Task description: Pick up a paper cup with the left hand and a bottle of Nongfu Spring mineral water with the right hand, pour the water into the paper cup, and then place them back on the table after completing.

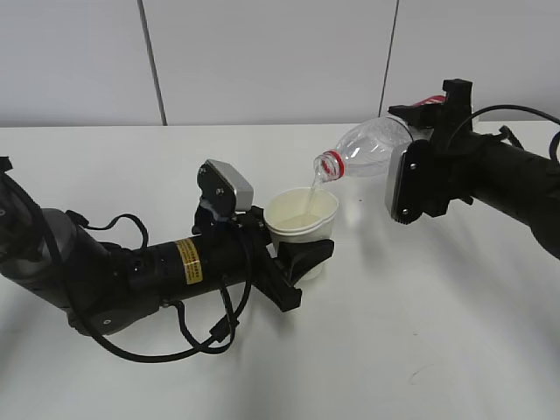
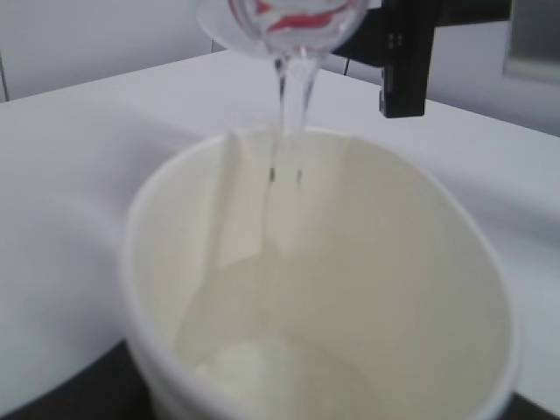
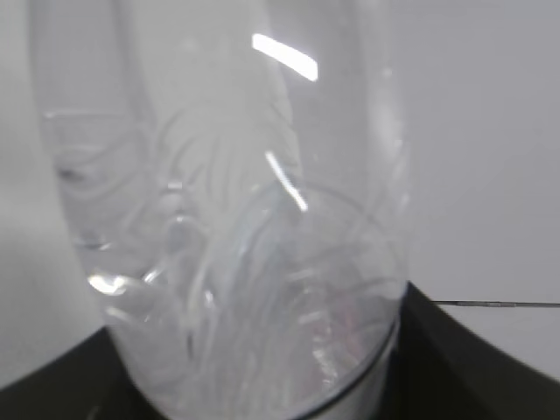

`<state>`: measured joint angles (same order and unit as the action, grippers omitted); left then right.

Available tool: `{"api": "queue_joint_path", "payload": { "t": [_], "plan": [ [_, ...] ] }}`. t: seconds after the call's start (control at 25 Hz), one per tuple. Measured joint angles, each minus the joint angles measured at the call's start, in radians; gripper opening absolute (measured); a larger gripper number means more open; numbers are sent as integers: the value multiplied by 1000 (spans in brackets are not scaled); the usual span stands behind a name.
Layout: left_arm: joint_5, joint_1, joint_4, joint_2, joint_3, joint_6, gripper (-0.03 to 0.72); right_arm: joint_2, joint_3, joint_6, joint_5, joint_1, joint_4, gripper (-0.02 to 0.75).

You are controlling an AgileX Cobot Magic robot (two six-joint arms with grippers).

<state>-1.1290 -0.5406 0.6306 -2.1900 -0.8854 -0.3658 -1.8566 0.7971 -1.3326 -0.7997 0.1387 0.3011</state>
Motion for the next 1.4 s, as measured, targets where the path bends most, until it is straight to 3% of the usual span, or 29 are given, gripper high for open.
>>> {"api": "queue_joint_path", "payload": {
  "t": [1.08, 1.4],
  "plan": [
    [1, 0, -24, 0, 0, 0, 379, 0, 0, 130, -2, 0, 8, 428],
    [1, 0, -37, 0, 0, 0, 379, 0, 0, 383, -2, 0, 8, 428]
  ]
}}
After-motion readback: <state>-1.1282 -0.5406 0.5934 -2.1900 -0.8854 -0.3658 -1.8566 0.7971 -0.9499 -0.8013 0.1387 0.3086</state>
